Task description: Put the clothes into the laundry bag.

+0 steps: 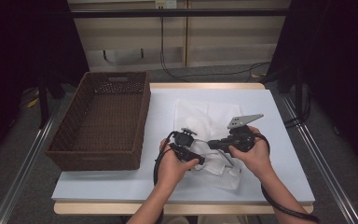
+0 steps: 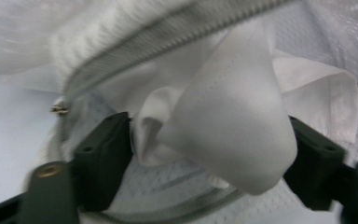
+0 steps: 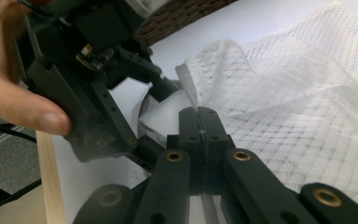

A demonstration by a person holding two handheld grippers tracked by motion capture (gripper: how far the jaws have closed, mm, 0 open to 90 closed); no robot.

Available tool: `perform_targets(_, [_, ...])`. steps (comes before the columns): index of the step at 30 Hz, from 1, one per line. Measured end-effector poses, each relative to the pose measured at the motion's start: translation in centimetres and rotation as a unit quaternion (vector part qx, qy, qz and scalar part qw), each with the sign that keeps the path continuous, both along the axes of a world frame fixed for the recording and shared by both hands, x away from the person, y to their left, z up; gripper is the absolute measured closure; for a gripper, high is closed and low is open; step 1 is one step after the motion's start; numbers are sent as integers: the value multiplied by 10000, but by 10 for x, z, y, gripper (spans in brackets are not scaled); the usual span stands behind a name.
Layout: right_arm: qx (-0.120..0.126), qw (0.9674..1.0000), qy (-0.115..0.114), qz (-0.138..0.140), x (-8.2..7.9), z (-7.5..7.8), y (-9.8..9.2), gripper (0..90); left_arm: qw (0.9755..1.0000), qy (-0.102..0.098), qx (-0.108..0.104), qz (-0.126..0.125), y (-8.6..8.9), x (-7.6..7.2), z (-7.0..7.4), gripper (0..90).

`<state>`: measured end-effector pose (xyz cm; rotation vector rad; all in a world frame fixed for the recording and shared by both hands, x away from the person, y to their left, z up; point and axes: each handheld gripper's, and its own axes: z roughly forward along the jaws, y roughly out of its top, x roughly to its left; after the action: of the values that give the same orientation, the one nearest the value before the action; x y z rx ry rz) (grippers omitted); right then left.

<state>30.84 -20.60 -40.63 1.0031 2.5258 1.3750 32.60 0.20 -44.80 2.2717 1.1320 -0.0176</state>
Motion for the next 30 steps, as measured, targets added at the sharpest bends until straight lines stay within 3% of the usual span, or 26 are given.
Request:
perform_targets(3, [-14,10000,1,-2,0,0,0,900,9999,57,-51,-69,0,1,-4,409])
perform_targets(8, [0,10000,20,-6,1,-1,0,900,9998,137,-75,103,-5,0,-7,582])
perform_targets(11, [-7,10000,18,19,1,-2,0,900,9996,265,-66,87,-6,1,-5,666])
perform_targets(14, [-14,10000,4,17,1,-2,0,900,9995,243,-189,98,-6,1,-1,763])
perform_targets(18, [-2,10000,10,34,0,-2,1,900,9989,151,-418,177,-4,2,6,788])
perform_targets(22, [13,10000,8,27,0,-1,2,900,9976,-75,-602,321,-6,4,12,796])
perform_targets(30, [64,10000,-22,55,-1,1,3,900,9961,-330,-646,508,-11,10,7,791])
